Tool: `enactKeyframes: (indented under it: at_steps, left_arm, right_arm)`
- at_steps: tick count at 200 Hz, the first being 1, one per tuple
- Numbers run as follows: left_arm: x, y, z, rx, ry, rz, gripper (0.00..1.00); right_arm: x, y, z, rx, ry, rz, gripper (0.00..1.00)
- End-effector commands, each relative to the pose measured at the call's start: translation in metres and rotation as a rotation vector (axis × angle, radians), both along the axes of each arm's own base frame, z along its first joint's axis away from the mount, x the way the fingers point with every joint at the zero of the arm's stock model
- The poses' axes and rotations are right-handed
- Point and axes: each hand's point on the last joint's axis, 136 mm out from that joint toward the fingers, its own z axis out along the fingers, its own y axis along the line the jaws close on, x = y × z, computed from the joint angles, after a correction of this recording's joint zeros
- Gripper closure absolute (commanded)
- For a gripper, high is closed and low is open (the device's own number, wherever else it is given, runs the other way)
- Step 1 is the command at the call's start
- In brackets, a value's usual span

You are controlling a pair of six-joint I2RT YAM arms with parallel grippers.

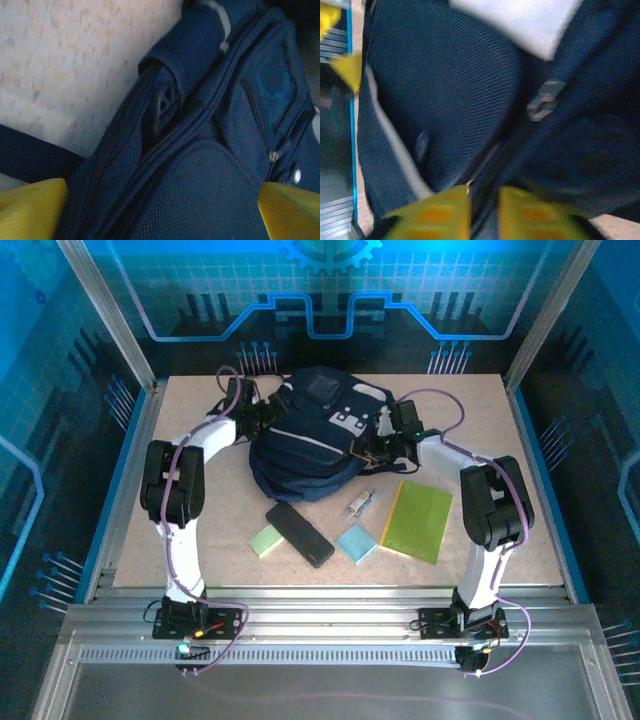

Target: Pack the student bag

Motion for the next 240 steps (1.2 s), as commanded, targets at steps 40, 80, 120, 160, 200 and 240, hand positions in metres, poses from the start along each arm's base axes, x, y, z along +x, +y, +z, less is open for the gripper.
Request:
enactKeyframes:
  at_steps: [40, 80, 120, 160, 200, 240]
  left_arm:
    - [0.006, 0.027, 0.036, 0.143, 0.0, -0.049, 0.01]
    - [-0.034, 0.017, 0.065, 0.144, -0.052, -0.072, 0.02]
    - [-0.096, -0.024, 0.059, 0.073, -0.059, -0.105, 0.03]
    - [-0.154, -0.057, 0.035, -0.081, -0.013, -0.076, 0.06]
    - [-0.202, -0.098, 0.006, -0.175, 0.092, -0.103, 0.08]
    - [-0.23, -0.151, -0.013, -0.23, 0.169, -0.175, 0.08]
  right_arm:
    - [-0.011, -0.051, 0.035, -0.026, -0.105, -0.07, 0.3]
    - [0.01, -0.092, 0.024, -0.081, -0.125, -0.162, 0.17]
    - [0.044, -0.094, 0.002, -0.013, -0.125, -0.183, 0.14]
    - [0.06, -0.079, -0.026, 0.07, -0.095, -0.192, 0.16]
    - [0.06, -0.068, -0.007, 0.13, -0.137, -0.196, 0.68]
    - [0.053, -0.06, 0.026, 0.152, -0.171, -0.202, 1.0]
